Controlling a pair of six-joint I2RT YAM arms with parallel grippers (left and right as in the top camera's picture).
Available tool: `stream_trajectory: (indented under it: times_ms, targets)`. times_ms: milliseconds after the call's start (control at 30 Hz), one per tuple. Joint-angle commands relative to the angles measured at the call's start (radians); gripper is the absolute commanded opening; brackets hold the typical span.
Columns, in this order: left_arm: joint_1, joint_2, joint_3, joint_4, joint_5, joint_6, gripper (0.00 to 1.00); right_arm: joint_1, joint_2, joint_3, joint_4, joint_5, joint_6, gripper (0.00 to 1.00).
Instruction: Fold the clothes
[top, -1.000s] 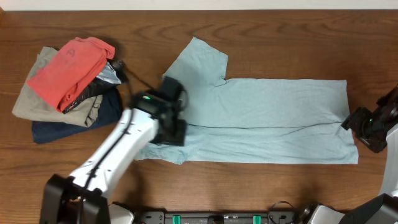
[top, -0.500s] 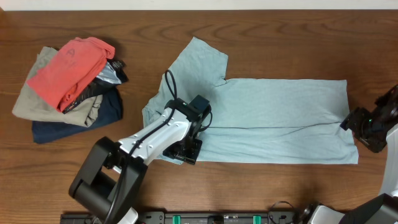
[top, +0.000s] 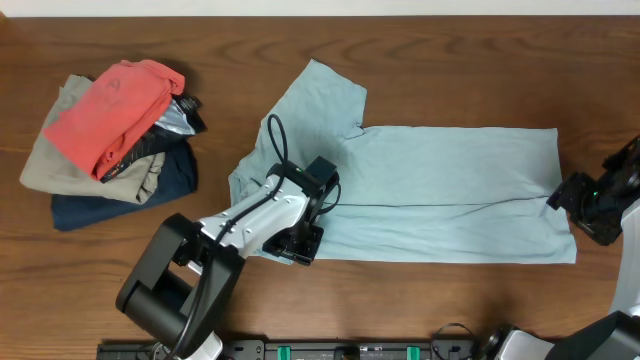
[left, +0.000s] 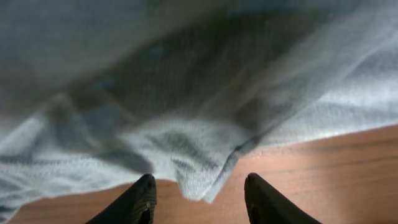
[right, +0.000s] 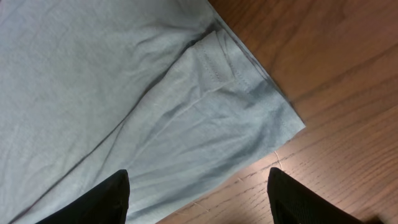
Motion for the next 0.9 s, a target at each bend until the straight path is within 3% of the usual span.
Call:
stream_trajectory:
  times_ms: [0,333,400,733,867]
  targets:
    - [0.000,0.014,-0.043,0.021,-0.019,0.009,0.47,-0.004,-0.005,0.000,-0.001,-0.003,-0.018,0.69]
    - [0.000,0.013,-0.051,0.033,-0.020,0.010,0.19,-0.004,-0.005,0.000,0.000,-0.003,-0.018,0.68]
    - [0.000,0.013,-0.042,0.028,-0.020,0.010,0.06,-0.004,-0.005,0.000,0.000,-0.003,-0.018,0.68]
    - [0.000,0.003,0.137,-0.114,-0.104,0.030,0.06,-0.004,-0.005,0.000,0.002,-0.003,-0.018,0.68]
    - [0.000,-0.002,0.230,-0.082,-0.145,0.023,0.06,-0.004,-0.005,0.000,0.002,-0.002,-0.018,0.68]
